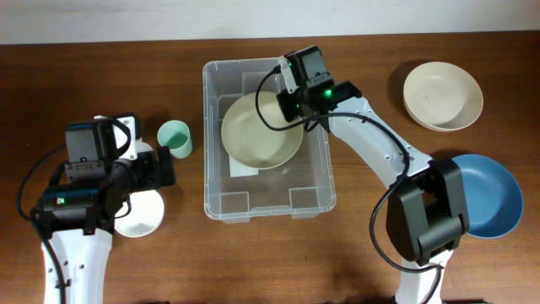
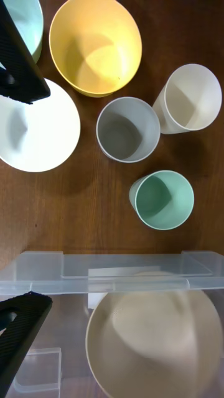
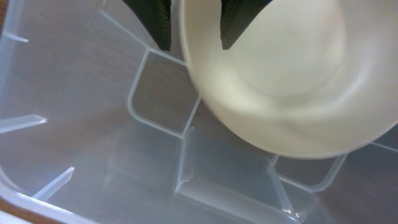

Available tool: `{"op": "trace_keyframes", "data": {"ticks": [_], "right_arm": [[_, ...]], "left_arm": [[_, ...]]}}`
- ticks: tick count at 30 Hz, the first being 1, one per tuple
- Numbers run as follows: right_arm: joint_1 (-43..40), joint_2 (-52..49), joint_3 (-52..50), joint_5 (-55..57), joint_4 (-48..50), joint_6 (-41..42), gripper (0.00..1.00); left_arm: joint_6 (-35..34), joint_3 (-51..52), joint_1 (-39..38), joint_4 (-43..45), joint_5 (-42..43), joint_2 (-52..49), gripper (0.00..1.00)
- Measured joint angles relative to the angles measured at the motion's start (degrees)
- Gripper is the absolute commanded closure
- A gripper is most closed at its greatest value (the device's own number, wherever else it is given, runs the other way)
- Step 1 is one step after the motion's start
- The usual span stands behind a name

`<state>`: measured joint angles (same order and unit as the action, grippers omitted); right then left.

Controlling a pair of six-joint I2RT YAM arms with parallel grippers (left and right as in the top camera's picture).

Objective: Pack container
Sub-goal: 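Carry the cream plate into the container and release it, then move the right gripper to the beige bowl and grasp its rim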

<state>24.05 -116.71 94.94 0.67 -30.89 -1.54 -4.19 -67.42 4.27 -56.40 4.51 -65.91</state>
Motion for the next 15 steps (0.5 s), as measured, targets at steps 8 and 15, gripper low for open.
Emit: {"op": "trace_keyframes", "data": {"ticks": [8, 15], "right_arm": [[0.00, 5.62, 0.04, 0.28, -3.54, -2.82, 0.42], [-4.79, 22.58, 4.76, 10.27, -4.81, -5.70, 0.22]], "left_arm": [[0.00, 0.00, 0.00, 0.00, 0.02, 0.00, 0.01], [0.00, 0.00, 0.00, 0.00, 0.00, 0.00, 0.01]]}}
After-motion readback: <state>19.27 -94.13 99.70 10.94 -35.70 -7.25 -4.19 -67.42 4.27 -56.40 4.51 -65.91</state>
